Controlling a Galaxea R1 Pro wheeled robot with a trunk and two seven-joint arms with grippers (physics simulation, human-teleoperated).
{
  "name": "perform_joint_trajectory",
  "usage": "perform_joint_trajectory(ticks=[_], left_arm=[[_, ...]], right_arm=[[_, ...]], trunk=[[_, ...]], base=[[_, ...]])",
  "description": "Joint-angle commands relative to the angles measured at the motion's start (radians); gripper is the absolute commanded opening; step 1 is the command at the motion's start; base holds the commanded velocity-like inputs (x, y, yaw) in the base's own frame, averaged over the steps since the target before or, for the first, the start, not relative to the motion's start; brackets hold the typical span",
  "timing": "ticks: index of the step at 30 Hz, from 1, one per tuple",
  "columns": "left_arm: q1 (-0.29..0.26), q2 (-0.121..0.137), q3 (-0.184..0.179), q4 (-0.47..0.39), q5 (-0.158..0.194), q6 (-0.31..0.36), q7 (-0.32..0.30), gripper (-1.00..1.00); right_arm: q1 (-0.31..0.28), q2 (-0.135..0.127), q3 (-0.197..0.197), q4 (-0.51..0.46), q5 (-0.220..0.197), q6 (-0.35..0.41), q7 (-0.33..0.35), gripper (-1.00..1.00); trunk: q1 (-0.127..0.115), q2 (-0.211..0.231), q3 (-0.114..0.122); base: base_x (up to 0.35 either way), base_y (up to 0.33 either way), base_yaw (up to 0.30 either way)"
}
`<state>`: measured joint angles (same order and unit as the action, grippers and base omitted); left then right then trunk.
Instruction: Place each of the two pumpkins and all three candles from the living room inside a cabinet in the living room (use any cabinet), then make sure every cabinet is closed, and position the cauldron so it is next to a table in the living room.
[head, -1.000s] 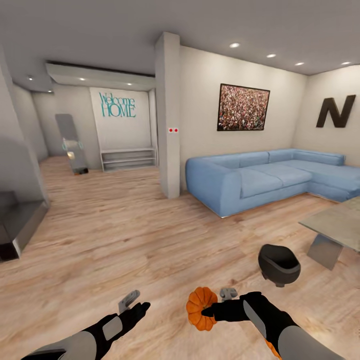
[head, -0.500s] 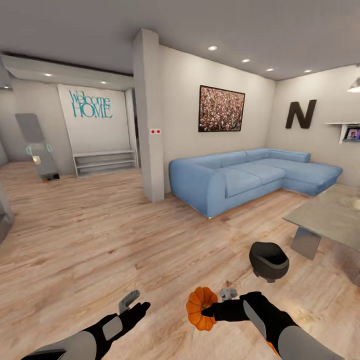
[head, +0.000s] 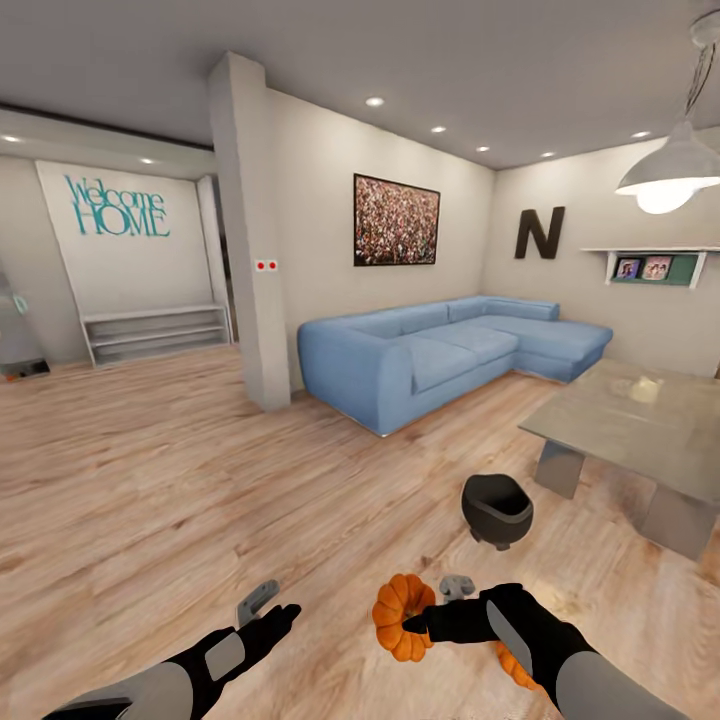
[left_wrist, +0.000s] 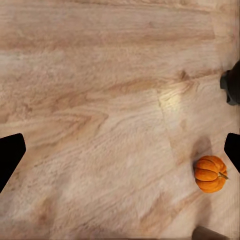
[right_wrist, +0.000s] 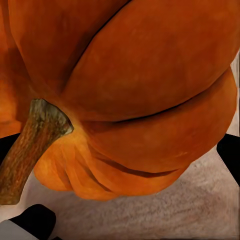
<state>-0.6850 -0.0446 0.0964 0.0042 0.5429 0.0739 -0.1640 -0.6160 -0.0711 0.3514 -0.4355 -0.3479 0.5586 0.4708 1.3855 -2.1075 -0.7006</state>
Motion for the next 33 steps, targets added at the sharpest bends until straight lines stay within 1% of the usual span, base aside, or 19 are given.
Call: perform_joint_trajectory(ticks=[1,18,28,33], left_arm=[[-0.001,0.000,0.008,0.000,0.002,0.004,-0.003,1.00],[-0.001,-0.003,0.008,0.000,0.000,0.004,-0.003,1.00],[-0.001,-0.003,0.008,0.000,0.000,0.004,-0.003,1.00],[-0.001,-0.003,0.008,0.000,0.000,0.004,-0.003,1.00]], right_arm=[[-0.001,-0.001,0.004,-0.002,-0.006,0.004,-0.003,-1.00],[-0.001,-0.001,0.003,-0.002,-0.006,0.004,-0.001,-1.00],[-0.001,-0.001,0.004,-0.002,-0.006,0.004,-0.001,-1.00],[-0.001,-0.001,0.004,-0.002,-0.006,0.003,-0.002,-1.00]], trunk=[[0.000,-0.001,-0.001],[0.000,-0.001,0.007],[0.000,-0.001,0.010],[0.000,-0.001,0.010]], base=[[0.000,0.000,-0.285],[0.009,0.015,-0.285],[0.123,0.266,-0.277],[0.131,0.306,-0.068]])
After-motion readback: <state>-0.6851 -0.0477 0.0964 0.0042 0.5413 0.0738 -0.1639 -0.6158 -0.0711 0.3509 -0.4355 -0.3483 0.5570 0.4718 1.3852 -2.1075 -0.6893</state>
